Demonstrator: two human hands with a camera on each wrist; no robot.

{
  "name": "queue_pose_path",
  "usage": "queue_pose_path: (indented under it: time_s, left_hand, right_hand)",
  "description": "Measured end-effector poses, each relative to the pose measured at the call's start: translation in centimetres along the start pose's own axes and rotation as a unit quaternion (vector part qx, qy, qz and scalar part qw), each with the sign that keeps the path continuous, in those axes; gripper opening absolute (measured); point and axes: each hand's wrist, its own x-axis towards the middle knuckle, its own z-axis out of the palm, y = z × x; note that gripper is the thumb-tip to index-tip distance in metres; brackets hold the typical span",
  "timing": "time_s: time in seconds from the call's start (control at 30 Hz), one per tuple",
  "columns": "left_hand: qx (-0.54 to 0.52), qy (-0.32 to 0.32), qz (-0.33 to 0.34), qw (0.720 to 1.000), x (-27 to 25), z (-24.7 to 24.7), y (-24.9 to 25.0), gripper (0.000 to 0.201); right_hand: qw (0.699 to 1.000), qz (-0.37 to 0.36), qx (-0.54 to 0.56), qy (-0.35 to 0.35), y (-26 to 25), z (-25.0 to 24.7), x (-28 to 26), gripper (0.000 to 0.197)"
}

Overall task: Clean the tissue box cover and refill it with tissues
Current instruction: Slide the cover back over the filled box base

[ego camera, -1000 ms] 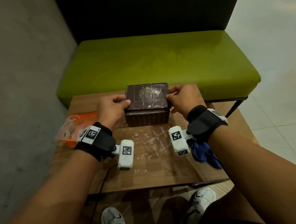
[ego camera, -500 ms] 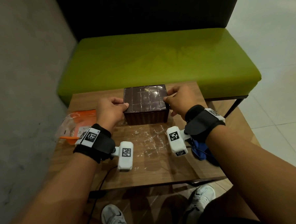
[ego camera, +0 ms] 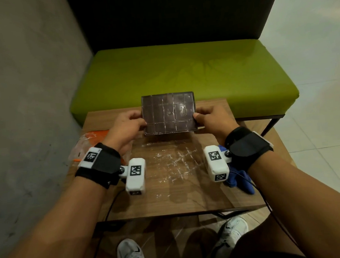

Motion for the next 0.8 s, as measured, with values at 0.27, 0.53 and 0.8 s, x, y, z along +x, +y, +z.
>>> queue_pose_path:
  time_s: [0.27,0.53,0.8]
  left_hand:
    - [-0.159,-0.004,-0.015,0.987,-4.6,0.0,-1.2,0.057]
    - [-0.144,0.020,0.023,0.989,-5.6,0.0,-3.4,0.040]
    - [-0.077,-0.010,0.097,0.992,-6.3,-0.4,-5.7,0.069]
  right_hand:
    - [0.989,-0.093,0.107,0.046,2.1,0.0,-4.6,0.035]
    - [0.991,-0.068,0.063,0.092,4.3,0.7,-6.2,0.026]
    - [0.971,-0.014,0.238,0.002,5.4,0.8,-5.9,0.036]
